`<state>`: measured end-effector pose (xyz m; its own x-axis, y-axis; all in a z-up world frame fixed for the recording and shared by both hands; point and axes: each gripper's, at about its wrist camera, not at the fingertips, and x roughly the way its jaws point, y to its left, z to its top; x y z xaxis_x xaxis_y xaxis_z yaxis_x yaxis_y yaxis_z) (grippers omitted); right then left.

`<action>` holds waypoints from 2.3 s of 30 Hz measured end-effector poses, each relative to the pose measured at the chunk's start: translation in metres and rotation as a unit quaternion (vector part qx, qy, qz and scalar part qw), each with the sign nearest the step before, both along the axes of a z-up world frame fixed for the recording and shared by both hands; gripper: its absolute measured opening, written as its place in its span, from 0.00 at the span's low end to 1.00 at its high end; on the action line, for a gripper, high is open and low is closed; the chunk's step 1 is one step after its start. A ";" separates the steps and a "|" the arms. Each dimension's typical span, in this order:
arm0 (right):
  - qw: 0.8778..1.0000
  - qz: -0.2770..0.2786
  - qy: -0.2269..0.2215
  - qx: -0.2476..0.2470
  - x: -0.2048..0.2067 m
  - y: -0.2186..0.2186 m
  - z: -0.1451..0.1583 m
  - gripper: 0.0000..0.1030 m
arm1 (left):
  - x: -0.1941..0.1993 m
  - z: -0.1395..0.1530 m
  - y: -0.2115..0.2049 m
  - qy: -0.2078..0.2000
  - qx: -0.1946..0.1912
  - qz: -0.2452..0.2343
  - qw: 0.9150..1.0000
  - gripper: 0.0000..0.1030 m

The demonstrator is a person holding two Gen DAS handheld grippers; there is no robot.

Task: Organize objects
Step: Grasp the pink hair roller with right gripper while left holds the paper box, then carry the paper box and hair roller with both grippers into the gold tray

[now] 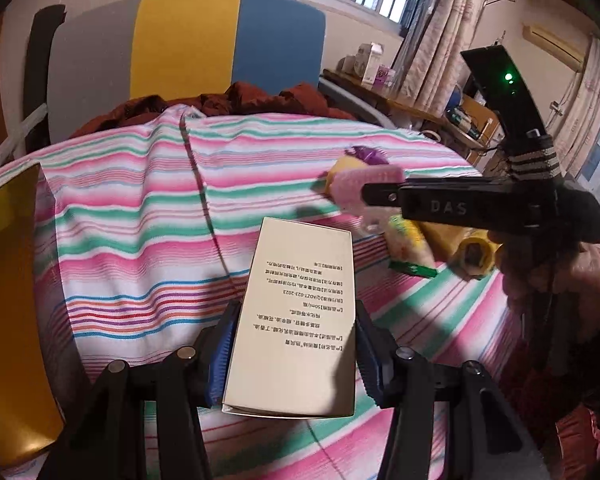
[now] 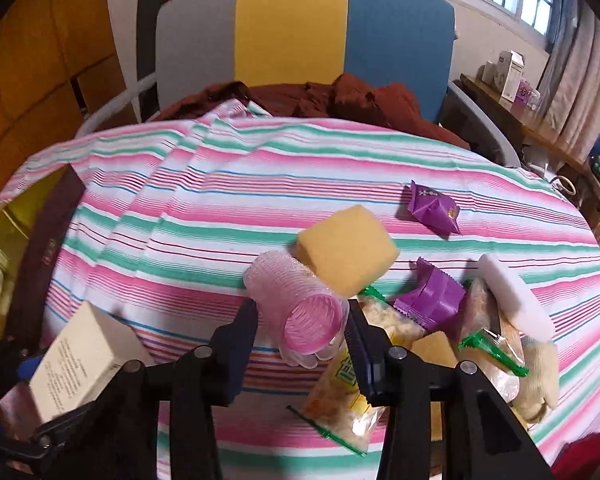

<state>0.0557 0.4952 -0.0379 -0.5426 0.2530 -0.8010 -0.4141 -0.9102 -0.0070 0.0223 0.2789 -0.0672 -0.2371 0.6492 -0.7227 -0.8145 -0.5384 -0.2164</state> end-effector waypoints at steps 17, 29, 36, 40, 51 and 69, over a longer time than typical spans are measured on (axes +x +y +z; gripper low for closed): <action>0.993 0.070 0.078 -0.046 0.001 -0.071 0.047 0.43 | -0.020 0.092 -0.112 0.050 0.079 0.145 0.985 0.52; 0.980 0.166 0.093 -0.064 -0.027 -0.155 0.063 0.43 | -0.044 0.095 -0.189 0.078 0.052 0.262 0.960 0.52; 0.972 0.207 0.087 -0.066 -0.036 -0.191 0.065 0.43 | -0.045 0.082 -0.220 0.067 0.044 0.295 0.952 0.52; 0.968 0.229 0.082 -0.065 -0.044 -0.209 0.064 0.43 | -0.050 0.075 -0.236 0.060 0.040 0.313 0.947 0.52; 0.960 0.267 0.059 -0.062 -0.061 -0.246 0.055 0.43 | -0.068 0.058 -0.288 0.032 0.043 0.373 0.926 0.52; 0.952 0.295 0.047 -0.073 -0.086 -0.276 0.043 0.44 | -0.092 0.031 -0.310 -0.001 0.018 0.420 0.907 0.52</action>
